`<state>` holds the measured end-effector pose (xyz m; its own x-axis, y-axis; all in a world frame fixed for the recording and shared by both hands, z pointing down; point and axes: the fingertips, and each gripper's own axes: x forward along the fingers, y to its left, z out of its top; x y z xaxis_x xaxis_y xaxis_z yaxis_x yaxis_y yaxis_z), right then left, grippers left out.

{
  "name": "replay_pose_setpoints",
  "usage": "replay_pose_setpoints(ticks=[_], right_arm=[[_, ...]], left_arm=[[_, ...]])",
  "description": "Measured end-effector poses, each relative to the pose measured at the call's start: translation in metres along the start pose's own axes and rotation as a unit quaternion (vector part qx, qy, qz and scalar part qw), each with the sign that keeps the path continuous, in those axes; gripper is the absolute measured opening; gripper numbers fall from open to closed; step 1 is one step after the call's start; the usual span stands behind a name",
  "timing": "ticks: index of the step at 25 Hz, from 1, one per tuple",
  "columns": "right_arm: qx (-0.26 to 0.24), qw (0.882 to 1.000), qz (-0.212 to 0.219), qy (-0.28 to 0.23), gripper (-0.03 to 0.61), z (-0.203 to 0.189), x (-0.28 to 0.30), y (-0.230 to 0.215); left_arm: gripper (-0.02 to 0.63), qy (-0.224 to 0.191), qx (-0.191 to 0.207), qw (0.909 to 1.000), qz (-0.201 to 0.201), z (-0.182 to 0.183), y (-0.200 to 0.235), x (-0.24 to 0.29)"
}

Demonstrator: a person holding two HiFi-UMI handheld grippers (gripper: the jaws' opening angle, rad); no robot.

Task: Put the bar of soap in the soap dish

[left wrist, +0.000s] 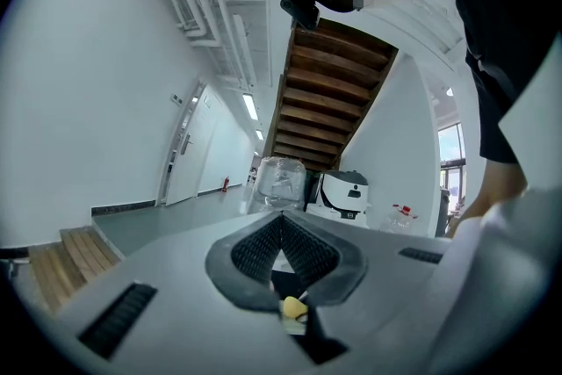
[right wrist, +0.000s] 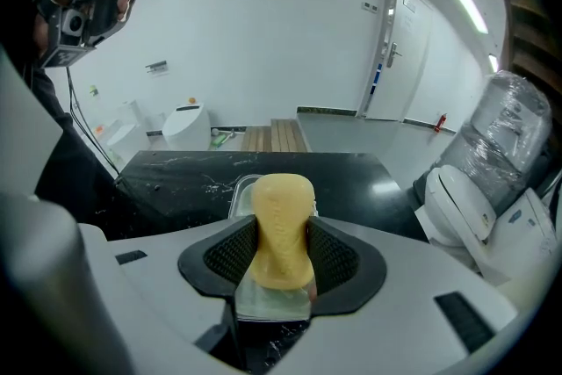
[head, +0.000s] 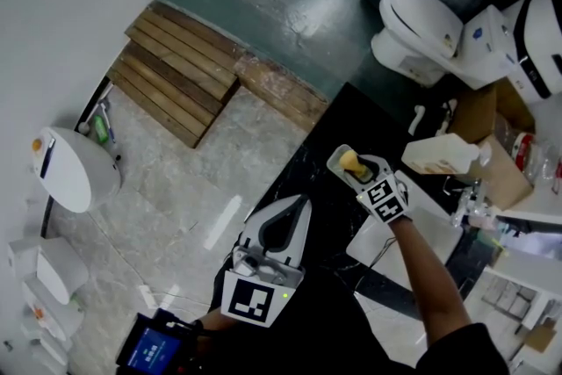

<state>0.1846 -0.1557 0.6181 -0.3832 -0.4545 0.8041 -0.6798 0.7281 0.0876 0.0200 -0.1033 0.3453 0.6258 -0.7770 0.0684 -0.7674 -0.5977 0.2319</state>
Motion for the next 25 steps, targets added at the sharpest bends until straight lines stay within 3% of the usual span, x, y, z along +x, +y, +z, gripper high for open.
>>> replay_pose_setpoints(ticks=[9, 25], right_arm=[[0.005, 1.000, 0.009, 0.016, 0.184, 0.000, 0.005, -0.002], [0.026, 0.994, 0.024, 0.103, 0.184, -0.012, 0.007, -0.001]], left_arm=[[0.000, -0.010, 0.002, 0.9999, 0.010, 0.002, 0.004, -0.004], [0.000, -0.016, 0.004, 0.9998, 0.014, 0.003, 0.007, -0.009]])
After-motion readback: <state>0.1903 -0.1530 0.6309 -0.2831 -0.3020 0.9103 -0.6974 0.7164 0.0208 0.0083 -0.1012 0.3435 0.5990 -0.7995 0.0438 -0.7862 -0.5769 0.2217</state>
